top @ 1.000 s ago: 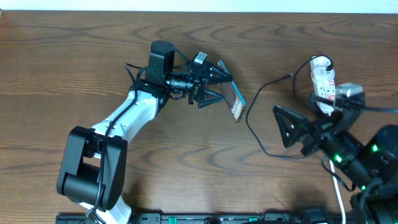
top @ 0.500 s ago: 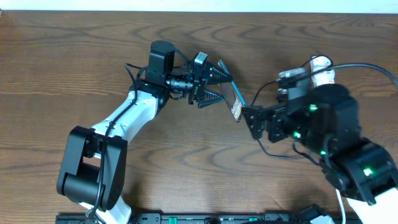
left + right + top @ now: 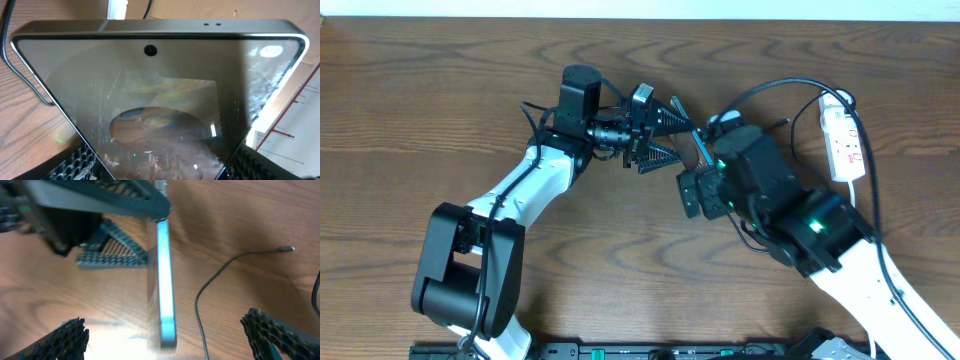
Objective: Plug charger to phone and switch on socket
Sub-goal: 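Close the right gripper on the phone's lower edge below left gripper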
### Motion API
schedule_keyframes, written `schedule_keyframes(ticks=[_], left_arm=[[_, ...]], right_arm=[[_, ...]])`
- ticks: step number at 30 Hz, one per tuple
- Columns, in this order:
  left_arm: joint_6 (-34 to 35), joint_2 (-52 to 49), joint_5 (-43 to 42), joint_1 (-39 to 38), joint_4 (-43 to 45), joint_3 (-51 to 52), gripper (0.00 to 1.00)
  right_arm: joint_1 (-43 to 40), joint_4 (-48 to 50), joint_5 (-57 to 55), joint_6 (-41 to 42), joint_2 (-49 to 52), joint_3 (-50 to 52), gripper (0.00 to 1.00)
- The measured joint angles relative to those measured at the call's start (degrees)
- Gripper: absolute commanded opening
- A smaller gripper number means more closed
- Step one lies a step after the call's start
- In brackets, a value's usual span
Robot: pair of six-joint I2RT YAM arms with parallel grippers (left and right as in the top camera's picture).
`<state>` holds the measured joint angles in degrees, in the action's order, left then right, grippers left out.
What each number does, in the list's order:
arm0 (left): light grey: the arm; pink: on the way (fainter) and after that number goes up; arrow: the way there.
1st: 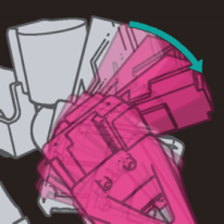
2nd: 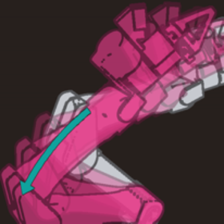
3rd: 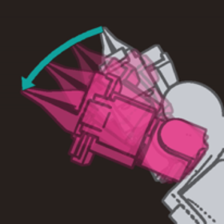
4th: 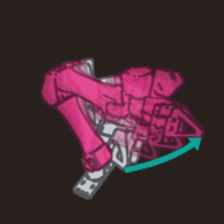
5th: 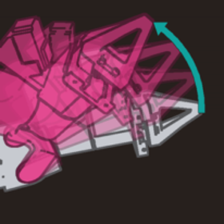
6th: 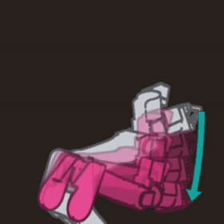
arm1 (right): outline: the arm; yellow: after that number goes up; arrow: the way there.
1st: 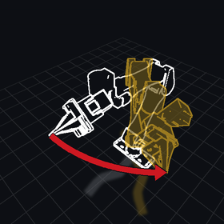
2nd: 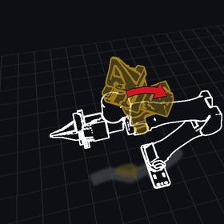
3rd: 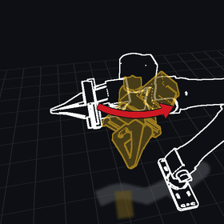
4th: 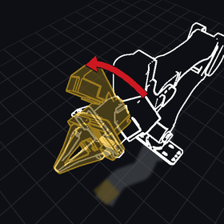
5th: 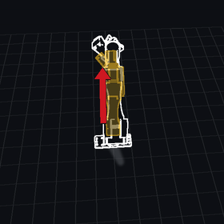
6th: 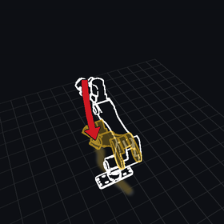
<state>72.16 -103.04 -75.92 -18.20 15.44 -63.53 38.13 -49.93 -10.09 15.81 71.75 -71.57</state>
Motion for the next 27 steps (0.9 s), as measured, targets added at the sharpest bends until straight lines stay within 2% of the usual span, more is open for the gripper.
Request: schedule_keyframes(ticks=[6,15,18,22,27], left_arm=[[0.0,0.0,0.0,0.0,0.0,0.0,0.66],[0.0,0.0,0.0,0.0,0.0,0.0,0.66],[0.0,0.0,0.0,0.0,0.0,0.0,0.66],[0.0,0.0,0.0,0.0,0.0,0.0,0.66],[0.0,0.0,0.0,0.0,0.0,0.0,0.66]], right_arm=[[0.0,2.5,-1.7,2.0,2.6,0.0,0.99],[0.0,3.5,-2.4,3.2,1.1,0.0,0.99],[0.1,2.5,-3.3,5.0,-3.5,0.0,0.99],[1.4,-4.0,-5.4,9.7,-13.5,-0.1,0.99],[7.1,-10.3,-7.9,14.6,-21.4,0.4,0.99]])
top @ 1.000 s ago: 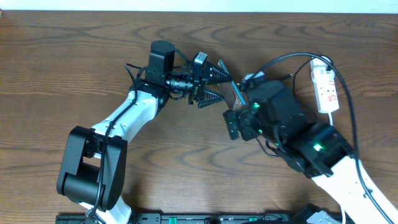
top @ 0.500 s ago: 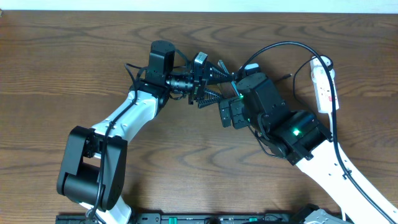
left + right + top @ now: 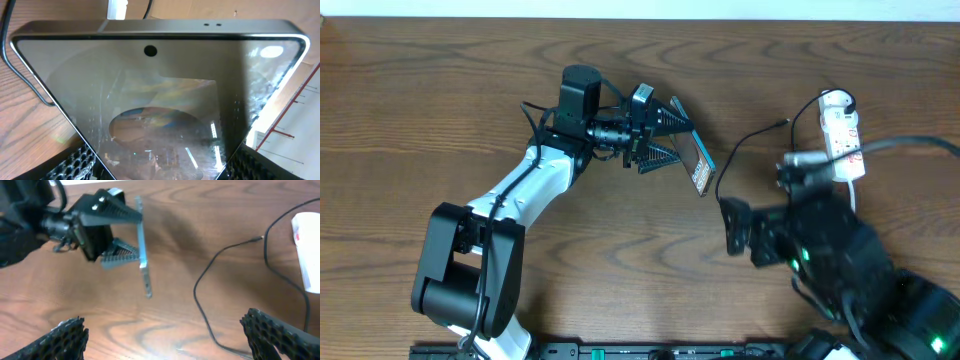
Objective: Plug charger to phone and switch on socket
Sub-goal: 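Close the right gripper on the phone's lower edge below left gripper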
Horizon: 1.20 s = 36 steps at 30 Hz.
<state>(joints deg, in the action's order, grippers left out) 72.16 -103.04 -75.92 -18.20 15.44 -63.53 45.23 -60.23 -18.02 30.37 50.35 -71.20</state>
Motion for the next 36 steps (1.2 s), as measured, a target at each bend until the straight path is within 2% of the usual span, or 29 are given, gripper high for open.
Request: schedule_keyframes(ticks=[5,10,13,18,27,31,36], left_arm=[[0.0,0.0,0.0,0.0,0.0,0.0,0.66],[0.0,0.0,0.0,0.0,0.0,0.0,0.65],[0.0,0.0,0.0,0.0,0.0,0.0,0.66],[0.0,0.0,0.0,0.0,0.0,0.0,0.66],[0.0,0.0,0.0,0.0,0.0,0.0,0.66],[0.0,0.0,0.0,0.0,0.0,0.0,0.66],[0.0,0.0,0.0,0.0,0.0,0.0,0.66]], right_arm=[[9.2,3.2,-6.7,4.0,-1.2,6.7,0.99],[18.4,10.8,-19.7,11.8,0.1,16.8,0.99],[20.2,15.7,-26.5,16.2,0.3,20.9,0.99],[20.2,20.4,-31.8,18.5,1.7,22.7,0.99],[17.5,34.4,-33.1,11.7,9.0,23.1,0.99],[12.3,40.7,-27.7,4.8,11.1,23.3,0.98],[7.1,43.2,-20.8,-1.6,11.3,23.3,0.92]])
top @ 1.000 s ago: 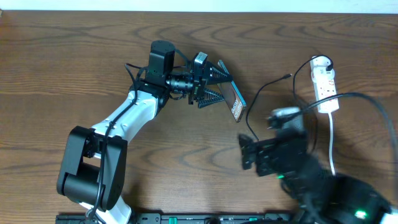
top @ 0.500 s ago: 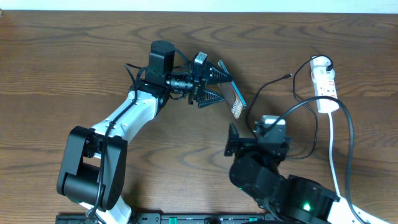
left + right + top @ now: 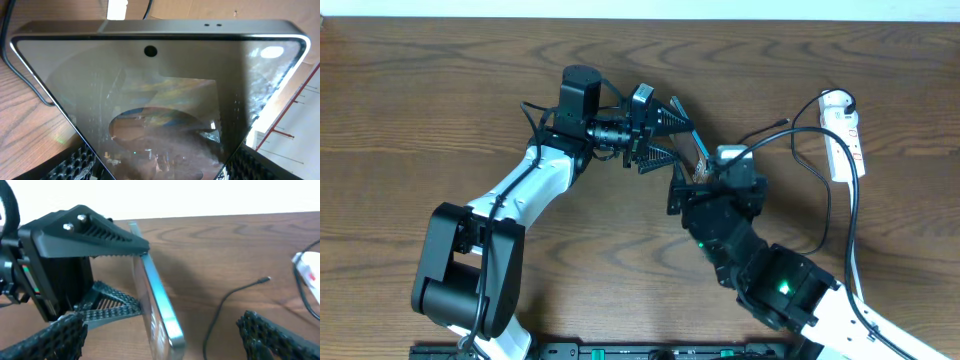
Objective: Plug charger to phone and switch on socket
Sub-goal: 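Close the right gripper on the phone's lower edge below left gripper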
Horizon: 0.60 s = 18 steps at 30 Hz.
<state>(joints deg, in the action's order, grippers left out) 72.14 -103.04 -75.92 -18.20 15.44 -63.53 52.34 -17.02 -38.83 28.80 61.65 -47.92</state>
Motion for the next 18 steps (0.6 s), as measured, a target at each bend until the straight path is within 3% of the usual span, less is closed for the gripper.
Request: schedule_keyframes(ticks=[12,18], left_arm=[[0.0,0.0,0.0,0.0,0.0,0.0,0.66],[0.0,0.0,0.0,0.0,0.0,0.0,0.66]], right_arm=[[-3.0,0.2,13.2,-8.0,2.3,0.0,0.71],[-3.7,1.5,13.8,-9.7,3.6,0.0,0.48]])
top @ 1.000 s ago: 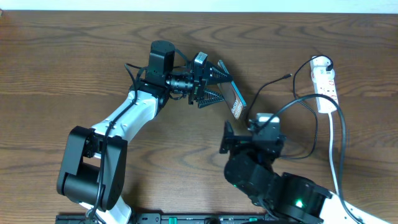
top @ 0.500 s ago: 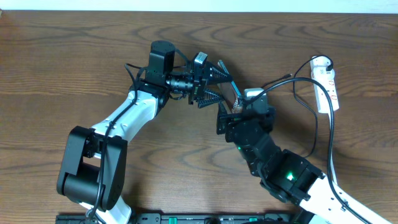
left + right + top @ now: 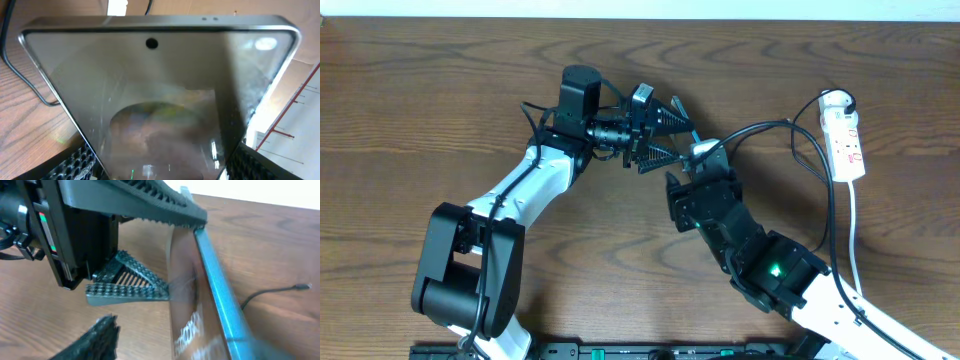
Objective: Plug charger to phone and switch on socket
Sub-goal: 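Close the right gripper on the phone's lower edge below left gripper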
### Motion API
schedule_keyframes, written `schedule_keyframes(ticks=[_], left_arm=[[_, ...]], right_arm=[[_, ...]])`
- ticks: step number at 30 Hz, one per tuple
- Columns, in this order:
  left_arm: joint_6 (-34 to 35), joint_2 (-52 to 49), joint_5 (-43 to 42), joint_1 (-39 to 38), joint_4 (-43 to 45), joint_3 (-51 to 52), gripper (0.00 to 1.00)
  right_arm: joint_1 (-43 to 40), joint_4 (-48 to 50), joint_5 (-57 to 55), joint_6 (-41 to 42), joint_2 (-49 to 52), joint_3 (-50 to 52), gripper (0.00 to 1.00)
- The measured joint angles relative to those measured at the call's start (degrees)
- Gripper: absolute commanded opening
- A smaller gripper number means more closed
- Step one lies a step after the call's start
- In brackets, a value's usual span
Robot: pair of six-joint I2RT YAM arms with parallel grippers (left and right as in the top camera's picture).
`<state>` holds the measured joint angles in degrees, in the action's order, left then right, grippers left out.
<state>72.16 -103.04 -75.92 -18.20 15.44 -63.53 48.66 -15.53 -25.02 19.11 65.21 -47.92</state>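
Note:
The phone (image 3: 160, 90) stands on edge above the table, screen dark, with my left gripper (image 3: 162, 162) shut on its lower part. In the right wrist view the phone's blue edge (image 3: 220, 305) runs close past the camera. My right gripper (image 3: 692, 182) is open right up against the phone; only its left finger (image 3: 97, 337) shows, the other being hidden. The black charger cable (image 3: 790, 130) lies loose, its plug tip (image 3: 300, 286) on the wood beyond the phone. The white socket strip (image 3: 846, 135) lies at the far right.
The cable loops from the strip's top end across the wooden table (image 3: 440, 90) and over my right arm (image 3: 780, 275). The left arm (image 3: 520, 190) reaches in from the lower left.
My right gripper has moved a little left and closer, so the phone now fills more of its view. The phone has tilted slightly in the left gripper. The cable has shifted.
My left gripper held the phone upright throughout. The right gripper was first open close beside the phone, then far back to the right near the socket strip, then near the phone again, and now sits against it, still holding nothing.

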Motion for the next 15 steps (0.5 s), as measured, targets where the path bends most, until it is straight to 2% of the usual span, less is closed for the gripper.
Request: schedule_keyframes(ticks=[6,10,15], left_arm=[[0.0,0.0,0.0,0.0,0.0,0.0,0.66],[0.0,0.0,0.0,0.0,0.0,0.0,0.66],[0.0,0.0,0.0,0.0,0.0,0.0,0.65]], right_arm=[[-0.1,1.3,0.0,-0.6,0.0,0.0,0.34],[-0.1,1.2,-0.2,-0.9,0.0,0.0,0.21],[-0.1,1.1,-0.5,-1.1,0.0,0.0,0.12]])
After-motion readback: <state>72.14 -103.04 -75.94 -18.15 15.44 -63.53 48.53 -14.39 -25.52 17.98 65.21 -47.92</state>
